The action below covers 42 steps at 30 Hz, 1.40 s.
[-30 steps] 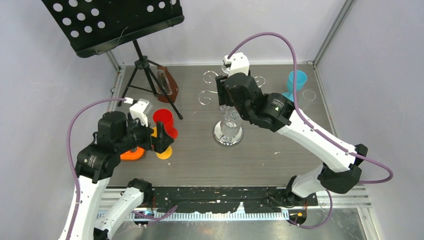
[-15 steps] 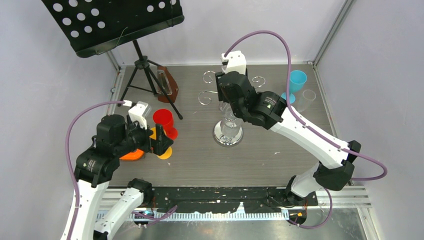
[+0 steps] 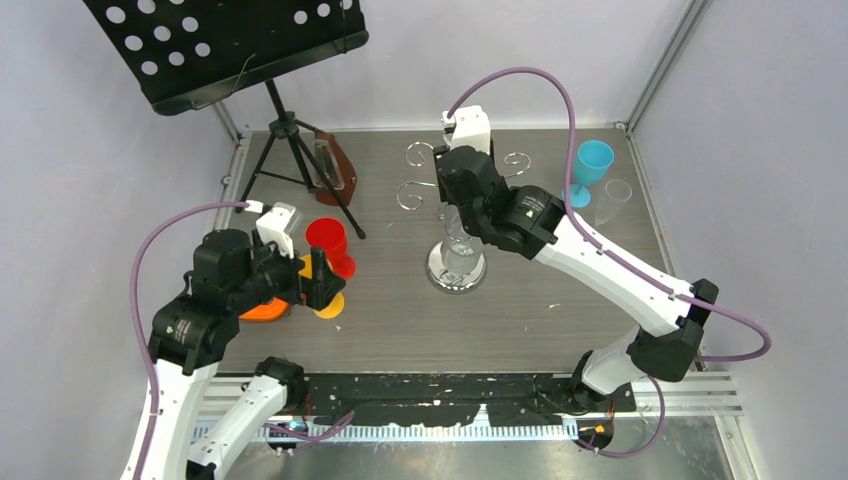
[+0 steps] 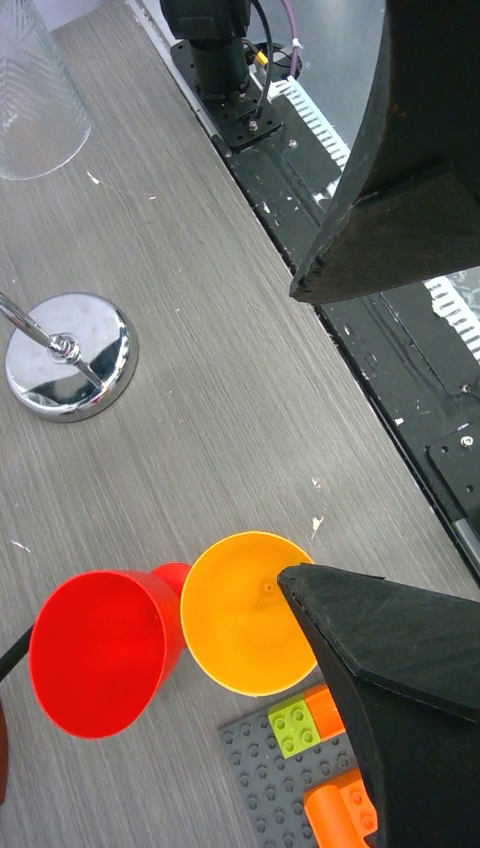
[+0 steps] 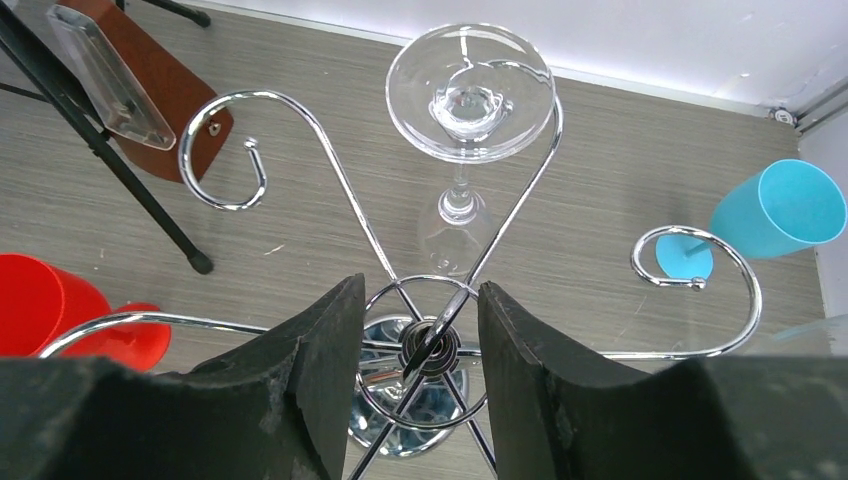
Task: Take the wine glass off the wine glass rack
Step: Adjust the wine rack at the center of the board.
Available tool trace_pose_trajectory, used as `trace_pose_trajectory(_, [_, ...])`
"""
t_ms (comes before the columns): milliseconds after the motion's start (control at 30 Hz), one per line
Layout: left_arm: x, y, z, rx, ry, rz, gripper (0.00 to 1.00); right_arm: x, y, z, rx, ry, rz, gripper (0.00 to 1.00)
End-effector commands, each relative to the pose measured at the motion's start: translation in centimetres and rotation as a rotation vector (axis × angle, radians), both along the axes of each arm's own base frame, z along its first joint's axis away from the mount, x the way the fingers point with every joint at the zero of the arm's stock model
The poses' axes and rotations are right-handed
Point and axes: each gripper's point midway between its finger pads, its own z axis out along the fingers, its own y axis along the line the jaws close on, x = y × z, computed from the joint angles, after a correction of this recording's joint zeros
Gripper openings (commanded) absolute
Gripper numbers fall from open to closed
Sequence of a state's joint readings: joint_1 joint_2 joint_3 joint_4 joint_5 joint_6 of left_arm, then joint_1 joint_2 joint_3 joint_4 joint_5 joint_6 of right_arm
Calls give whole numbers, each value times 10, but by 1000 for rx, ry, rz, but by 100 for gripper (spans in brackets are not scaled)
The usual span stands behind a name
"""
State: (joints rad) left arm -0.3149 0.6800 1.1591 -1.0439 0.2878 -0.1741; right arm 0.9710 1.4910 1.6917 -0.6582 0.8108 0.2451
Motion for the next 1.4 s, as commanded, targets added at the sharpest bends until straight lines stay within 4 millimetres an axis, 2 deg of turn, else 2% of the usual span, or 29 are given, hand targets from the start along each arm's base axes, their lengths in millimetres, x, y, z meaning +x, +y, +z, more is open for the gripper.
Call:
trace_pose_trajectory(0, [5,0,9,3,-58,-3,100,1,-10,24,69,-74,-29,51])
trace_pose_trajectory(167, [6,2,9,9,-59,5,100,2,-14,22,65,-96,-32,48])
trace_pose_trajectory(500, [8,2,6,14,-55,7,100,0,-21,23,60,-161,-11,34])
trace_pose_trajectory(867, [8,2,5,17,-54,7,100,-2,-17,27,62,-217,66,22])
trace_pose_trajectory(1100, [7,4,3,23,-51,13,100,-9,-7,38,74,-270,187,19])
trace_pose_trajectory(1367, [8,5,3,26,-56,16,100,-28,11,52,112,-344,410,13])
